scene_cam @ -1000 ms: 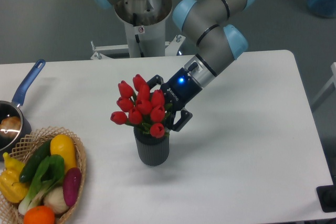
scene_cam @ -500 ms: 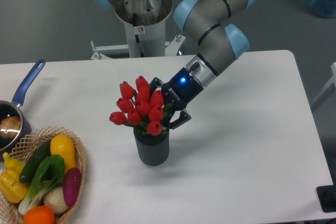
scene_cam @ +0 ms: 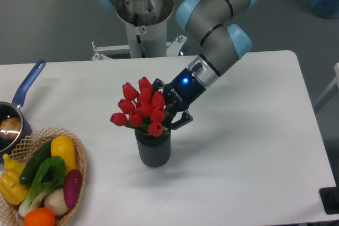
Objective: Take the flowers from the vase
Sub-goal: 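Close the gripper on the tulip stems and adjust the grip, then lift the gripped tulips up out of the grey vase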
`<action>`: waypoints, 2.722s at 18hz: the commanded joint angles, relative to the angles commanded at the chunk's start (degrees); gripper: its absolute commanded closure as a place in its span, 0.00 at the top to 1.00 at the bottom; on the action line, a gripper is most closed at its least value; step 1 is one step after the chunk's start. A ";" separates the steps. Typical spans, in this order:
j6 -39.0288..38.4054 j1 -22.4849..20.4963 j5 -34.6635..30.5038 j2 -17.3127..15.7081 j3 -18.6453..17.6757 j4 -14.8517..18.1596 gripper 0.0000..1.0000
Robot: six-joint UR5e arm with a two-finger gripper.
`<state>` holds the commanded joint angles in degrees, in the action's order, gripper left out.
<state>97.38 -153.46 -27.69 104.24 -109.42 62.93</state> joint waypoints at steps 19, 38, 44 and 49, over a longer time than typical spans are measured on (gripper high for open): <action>-2.80 -2.63 8.96 -1.31 0.00 0.44 0.56; -21.35 -7.74 11.25 -9.75 0.26 0.53 0.56; -26.01 -7.21 11.34 -10.90 0.35 0.44 0.55; -26.28 -7.64 15.28 -10.55 0.53 0.62 0.55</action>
<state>71.11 -161.10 -12.40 93.69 -108.90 63.54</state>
